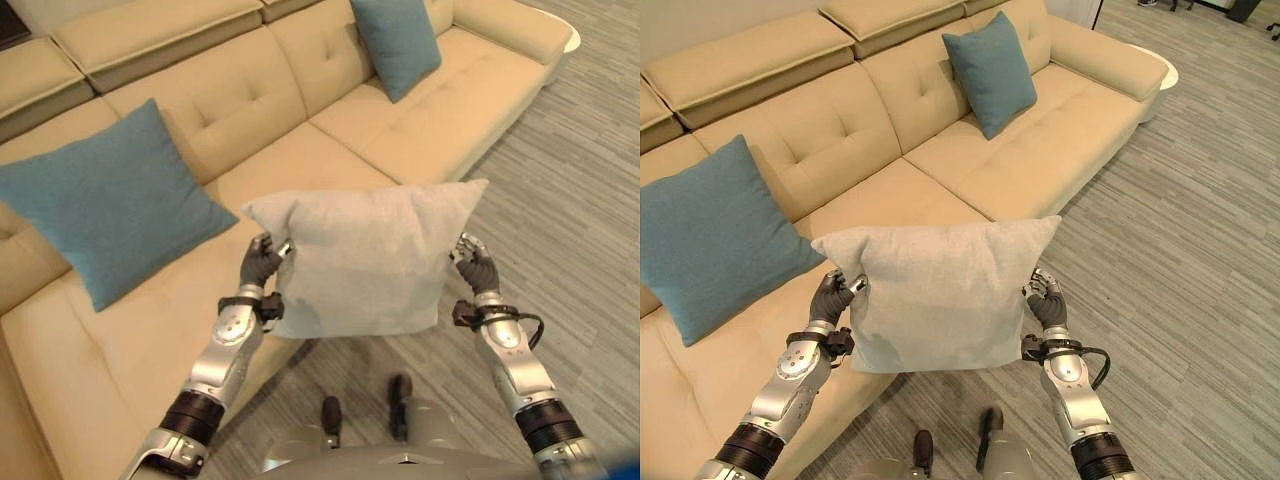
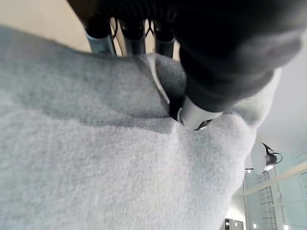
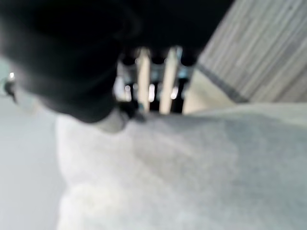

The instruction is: Pick up all the scattered cushions and arrange them neatly on the sofa.

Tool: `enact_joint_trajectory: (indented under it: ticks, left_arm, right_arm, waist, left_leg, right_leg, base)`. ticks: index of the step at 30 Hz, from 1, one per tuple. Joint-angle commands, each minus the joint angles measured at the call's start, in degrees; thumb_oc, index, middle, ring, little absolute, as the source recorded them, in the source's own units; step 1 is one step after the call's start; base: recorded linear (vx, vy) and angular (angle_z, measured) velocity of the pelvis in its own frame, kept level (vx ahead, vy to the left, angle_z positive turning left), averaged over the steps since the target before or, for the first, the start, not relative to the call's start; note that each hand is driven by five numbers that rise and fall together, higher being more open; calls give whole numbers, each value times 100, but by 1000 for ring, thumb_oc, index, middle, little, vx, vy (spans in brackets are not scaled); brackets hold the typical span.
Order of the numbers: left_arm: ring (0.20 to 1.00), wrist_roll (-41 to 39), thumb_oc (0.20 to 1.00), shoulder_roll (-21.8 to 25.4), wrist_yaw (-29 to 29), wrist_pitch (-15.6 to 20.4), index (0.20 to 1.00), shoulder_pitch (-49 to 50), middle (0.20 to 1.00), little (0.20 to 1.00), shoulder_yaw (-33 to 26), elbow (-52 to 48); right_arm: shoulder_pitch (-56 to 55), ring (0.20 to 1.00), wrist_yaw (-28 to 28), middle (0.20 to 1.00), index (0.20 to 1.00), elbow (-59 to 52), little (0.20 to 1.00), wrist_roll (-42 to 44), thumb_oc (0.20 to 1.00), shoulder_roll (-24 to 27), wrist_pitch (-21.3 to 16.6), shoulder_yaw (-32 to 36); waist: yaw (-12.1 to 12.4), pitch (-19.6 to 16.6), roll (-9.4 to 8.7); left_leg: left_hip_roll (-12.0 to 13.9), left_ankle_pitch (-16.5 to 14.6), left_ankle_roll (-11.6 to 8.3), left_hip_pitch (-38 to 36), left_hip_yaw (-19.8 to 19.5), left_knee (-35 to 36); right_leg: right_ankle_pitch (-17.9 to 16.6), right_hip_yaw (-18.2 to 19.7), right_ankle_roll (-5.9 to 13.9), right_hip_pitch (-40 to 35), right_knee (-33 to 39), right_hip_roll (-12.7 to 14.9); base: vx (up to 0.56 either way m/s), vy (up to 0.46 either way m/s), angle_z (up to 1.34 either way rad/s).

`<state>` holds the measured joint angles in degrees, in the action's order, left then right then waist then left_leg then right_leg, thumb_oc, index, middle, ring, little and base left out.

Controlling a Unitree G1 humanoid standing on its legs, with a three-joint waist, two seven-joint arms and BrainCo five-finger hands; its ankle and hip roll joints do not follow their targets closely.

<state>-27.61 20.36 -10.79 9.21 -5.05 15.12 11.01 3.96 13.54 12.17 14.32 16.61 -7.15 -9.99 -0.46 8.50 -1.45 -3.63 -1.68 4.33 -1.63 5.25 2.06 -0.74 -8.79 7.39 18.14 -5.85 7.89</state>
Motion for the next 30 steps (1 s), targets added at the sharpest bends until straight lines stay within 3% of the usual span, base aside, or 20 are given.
enact_joint_trajectory:
  ticks: [1, 8, 11, 14, 16, 21, 25, 30]
  left_arm:
    - [200, 135, 200, -254, 412, 505, 200, -339, 200, 200, 336, -591]
    - [200, 63, 200, -372, 419, 492, 200, -184, 200, 200, 335, -589]
    - [200, -29, 200, -389, 405, 501, 200, -249, 200, 200, 335, -590]
    - [200, -73, 200, -426, 335, 505, 200, -322, 200, 200, 334, -585]
    - [200, -44, 200, -449, 342, 477, 200, -339, 200, 200, 328, -576]
    - [200, -63, 200, -456, 315, 422, 200, -313, 200, 200, 328, -615]
    - [200, -92, 200, -424, 379, 410, 200, -190, 200, 200, 301, -687]
    - [200, -48, 200, -263, 420, 373, 200, -195, 200, 200, 248, -746]
  right_arm:
    - [458, 200, -269, 200, 200, -562, 200, -123, 200, -133, -560, -207]
    - [273, 200, -325, 200, 200, -576, 200, -89, 200, -43, -596, -246]
    - [242, 200, -293, 200, 200, -610, 200, 17, 200, 42, -623, -217]
    - [230, 200, -241, 200, 200, -609, 200, 50, 200, 129, -589, -184]
    - [202, 200, -222, 200, 200, -634, 200, 43, 200, 170, -595, -116]
    - [173, 200, -91, 200, 200, -560, 200, 115, 200, 129, -578, -40]
    - [158, 200, -144, 200, 200, -585, 200, 72, 200, 71, -561, -59]
    - [258, 200, -299, 200, 200, -574, 200, 76, 200, -115, -550, -156]
  waist:
    - [-81, -336, -175]
    - [-139, -543, -186]
    - [-128, -467, -278]
    - [-29, -337, -386]
    - [38, -312, -469]
    - [260, -290, -347]
    - [335, -384, -329]
    - [411, -472, -350]
  left_leg:
    - [117, -784, -342, -110, -79, -567]
    - [437, -921, -662, -280, -136, -950]
    - [639, -567, -857, 361, -157, -2317]
    - [591, -503, -740, 956, -160, -2902]
    - [451, -724, -619, 1343, -67, -2543]
    - [393, 232, -716, 1901, 26, -1314]
    - [356, 234, -657, 1651, -3, -927]
    - [265, -63, -447, 1266, 99, -970]
  right_leg:
    - [-315, -98, 178, -690, 456, -161]
    - [-197, -109, -42, -1097, 489, -326]
    - [-61, -184, -239, -1347, 563, -390]
    - [83, -238, -349, -1582, 656, -399]
    - [181, -247, -305, -1722, 756, -375]
    - [479, -156, -358, -2137, 815, -631]
    - [642, -47, -332, -2287, 731, -639]
    - [789, -46, -104, -2098, -210, -291]
  base:
    - [211, -119, 28]
    - [230, -162, 20]
    - [112, -168, 9]
    - [124, -117, 7]
    - [229, -31, 9]
    - [222, 76, 7]
    - [273, 151, -18]
    - [173, 144, -34]
